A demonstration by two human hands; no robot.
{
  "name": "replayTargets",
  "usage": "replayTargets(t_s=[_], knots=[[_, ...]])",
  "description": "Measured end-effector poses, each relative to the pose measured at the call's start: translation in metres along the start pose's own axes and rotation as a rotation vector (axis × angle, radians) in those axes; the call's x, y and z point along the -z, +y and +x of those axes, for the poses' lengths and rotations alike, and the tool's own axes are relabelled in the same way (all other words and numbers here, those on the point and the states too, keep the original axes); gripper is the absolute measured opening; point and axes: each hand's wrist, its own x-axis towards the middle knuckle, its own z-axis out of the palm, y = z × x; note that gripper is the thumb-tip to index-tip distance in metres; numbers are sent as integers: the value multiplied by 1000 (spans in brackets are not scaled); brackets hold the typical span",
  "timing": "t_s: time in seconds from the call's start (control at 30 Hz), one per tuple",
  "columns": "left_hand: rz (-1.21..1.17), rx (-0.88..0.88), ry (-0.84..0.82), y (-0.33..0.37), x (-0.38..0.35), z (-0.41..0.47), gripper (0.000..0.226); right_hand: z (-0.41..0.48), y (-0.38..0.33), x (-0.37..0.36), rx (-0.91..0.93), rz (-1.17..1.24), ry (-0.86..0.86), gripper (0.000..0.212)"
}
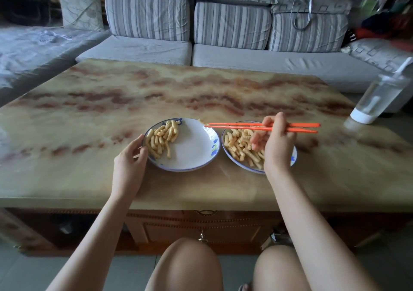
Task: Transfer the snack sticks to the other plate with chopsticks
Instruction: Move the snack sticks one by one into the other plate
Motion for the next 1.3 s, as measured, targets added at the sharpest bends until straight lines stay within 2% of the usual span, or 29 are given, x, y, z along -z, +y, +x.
replayTargets(t_s=[0.4,0.7,1.0,1.17,1.3], knots=[[1,-4,-6,1,1,-2,38,-5,-21,87,70,-118,93,39],[-6,-4,-8,1,0,-2,39,-12,-28,85,112,-108,56,40],[-5,-4,-4,1,0,-2,38,-23,-20,20,12,-32,-124,40],[-7,-11,2,1,0,-1,38,-42,-3,-18,-35,-93,-313,43],[2,-19,3,2,1,-1,38,-56,6,-33,-13,-127,-402,42]])
